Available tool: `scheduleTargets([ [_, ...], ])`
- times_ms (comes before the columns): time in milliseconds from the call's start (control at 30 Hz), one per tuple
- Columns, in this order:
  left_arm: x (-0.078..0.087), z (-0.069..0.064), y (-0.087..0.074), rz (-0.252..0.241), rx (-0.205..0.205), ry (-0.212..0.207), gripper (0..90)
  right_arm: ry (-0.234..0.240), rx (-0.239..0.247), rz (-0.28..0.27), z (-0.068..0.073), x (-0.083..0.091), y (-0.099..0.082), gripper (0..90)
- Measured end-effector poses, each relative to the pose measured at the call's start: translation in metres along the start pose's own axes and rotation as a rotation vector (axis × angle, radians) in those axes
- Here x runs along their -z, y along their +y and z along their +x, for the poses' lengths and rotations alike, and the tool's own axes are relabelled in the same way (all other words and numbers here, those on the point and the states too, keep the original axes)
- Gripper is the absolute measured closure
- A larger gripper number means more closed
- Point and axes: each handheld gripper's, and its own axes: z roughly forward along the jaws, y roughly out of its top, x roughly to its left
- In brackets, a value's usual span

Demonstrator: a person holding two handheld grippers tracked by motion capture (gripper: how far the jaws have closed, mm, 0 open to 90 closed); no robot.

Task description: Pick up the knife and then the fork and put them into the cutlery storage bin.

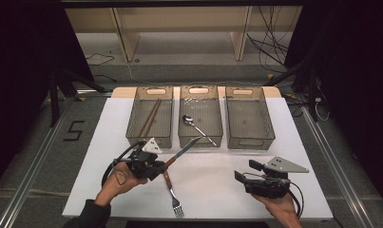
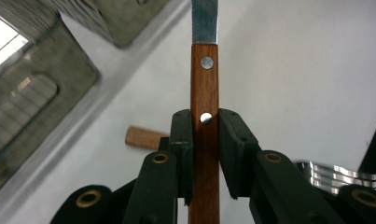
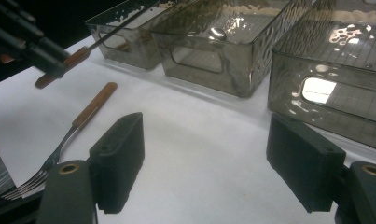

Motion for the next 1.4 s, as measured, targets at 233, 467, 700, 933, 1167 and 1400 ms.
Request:
scheduleTargets([
  [233,-0.014,0.014,0.026,-0.057,0.048,-0.011,75.9,0.003,-0.001,0.000,0.000,0.000,0.000,28.4],
  [467,-0.025,0.017,0.057,-0.084,0.082,-0.029,75.9,0.008,0.003,0.003,0.000,-0.002,0.000,28.4],
  [700,-0.034,0.013,0.087,-0.116,0.091,-0.035,75.8,0.013,0.004,-0.001,0.001,-0.001,0.000,28.4],
  [933,-0.048,0.011,0.115,-0.144,0.105,-0.043,75.8,0.020,0.008,-0.004,0.002,-0.001,0.000,27.7],
  [1167,-0.061,0.008,0.140,-0.157,0.114,-0.064,75.8,0.029,0.014,-0.007,0.003,-0.002,-0.001,26.5],
  [1400,-0.073,0.010,0.157,-0.161,0.141,-0.081,75.8,0.036,0.013,-0.008,0.003,-0.002,-0.002,24.8],
])
